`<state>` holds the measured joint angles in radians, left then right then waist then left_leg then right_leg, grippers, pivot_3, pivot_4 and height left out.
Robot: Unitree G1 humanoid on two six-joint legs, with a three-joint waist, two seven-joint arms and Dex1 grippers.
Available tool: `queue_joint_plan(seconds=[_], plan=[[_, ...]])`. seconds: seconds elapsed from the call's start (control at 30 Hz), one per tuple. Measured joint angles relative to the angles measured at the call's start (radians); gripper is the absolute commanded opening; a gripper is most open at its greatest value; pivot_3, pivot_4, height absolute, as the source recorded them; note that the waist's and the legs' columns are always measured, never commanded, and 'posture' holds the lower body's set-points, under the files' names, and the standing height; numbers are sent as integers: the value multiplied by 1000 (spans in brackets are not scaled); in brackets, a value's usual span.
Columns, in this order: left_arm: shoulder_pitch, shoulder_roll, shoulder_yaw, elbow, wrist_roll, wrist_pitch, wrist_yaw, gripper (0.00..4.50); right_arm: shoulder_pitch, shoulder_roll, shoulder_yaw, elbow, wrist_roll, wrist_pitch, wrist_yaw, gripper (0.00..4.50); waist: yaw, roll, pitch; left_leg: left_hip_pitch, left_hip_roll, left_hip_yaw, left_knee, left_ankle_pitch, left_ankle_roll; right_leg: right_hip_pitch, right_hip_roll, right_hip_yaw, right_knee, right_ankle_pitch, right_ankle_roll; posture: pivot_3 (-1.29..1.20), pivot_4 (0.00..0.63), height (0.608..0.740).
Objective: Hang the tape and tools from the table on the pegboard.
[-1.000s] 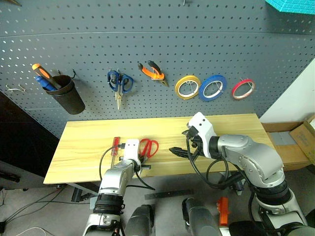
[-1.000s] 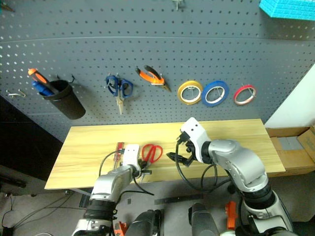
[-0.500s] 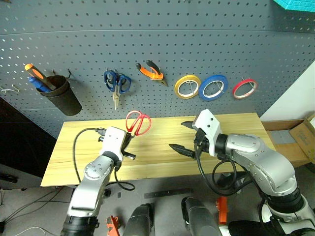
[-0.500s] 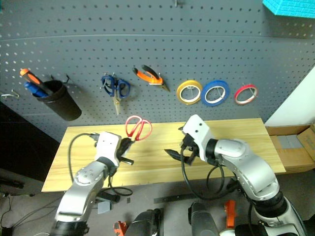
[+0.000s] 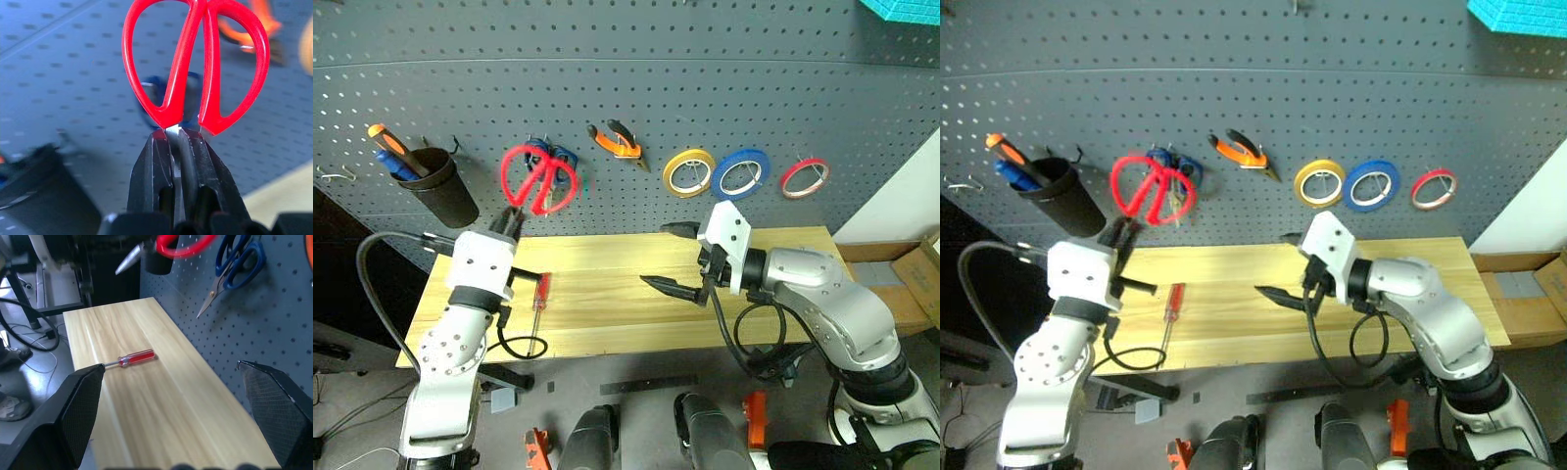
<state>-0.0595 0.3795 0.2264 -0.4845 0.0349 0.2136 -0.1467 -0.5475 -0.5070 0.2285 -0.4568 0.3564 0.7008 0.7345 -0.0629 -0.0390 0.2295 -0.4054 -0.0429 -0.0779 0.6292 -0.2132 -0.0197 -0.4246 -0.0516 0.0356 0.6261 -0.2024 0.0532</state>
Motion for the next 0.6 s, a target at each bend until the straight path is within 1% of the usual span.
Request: queue_joint_plan(seconds=[0.1, 0.23, 0.43, 0.6], plan=[[-31, -3, 13, 62, -5, 44, 2, 20, -36, 9, 2, 43, -18, -27, 7, 4500, 5, 0, 0, 0, 0, 0, 0, 0, 0, 0, 2, 0, 0, 0, 0, -65, 189, 740], [-101, -14, -14, 150, -23, 85, -13, 20, -86, 44, 8, 86, -30, -48, 4, 4500, 6, 0, 0, 0, 0, 0, 0, 0, 0, 0, 2, 0, 0, 0, 0, -95, 198, 740], [-177, -21, -64, 241, -40, 57, -51, 20, -107, 61, 12, 90, -41, -56, -5, 4500, 7, 0, 0, 0, 0, 0, 0, 0, 0, 0, 2, 0, 0, 0, 0, -122, 205, 740], [-193, -21, -79, 254, -42, 32, -64, 20, -106, 65, 9, 86, -40, -46, -19, 4500, 2, 0, 0, 0, 0, 0, 0, 0, 0, 0, -1, 1, 0, 1, -1, -127, 207, 740]])
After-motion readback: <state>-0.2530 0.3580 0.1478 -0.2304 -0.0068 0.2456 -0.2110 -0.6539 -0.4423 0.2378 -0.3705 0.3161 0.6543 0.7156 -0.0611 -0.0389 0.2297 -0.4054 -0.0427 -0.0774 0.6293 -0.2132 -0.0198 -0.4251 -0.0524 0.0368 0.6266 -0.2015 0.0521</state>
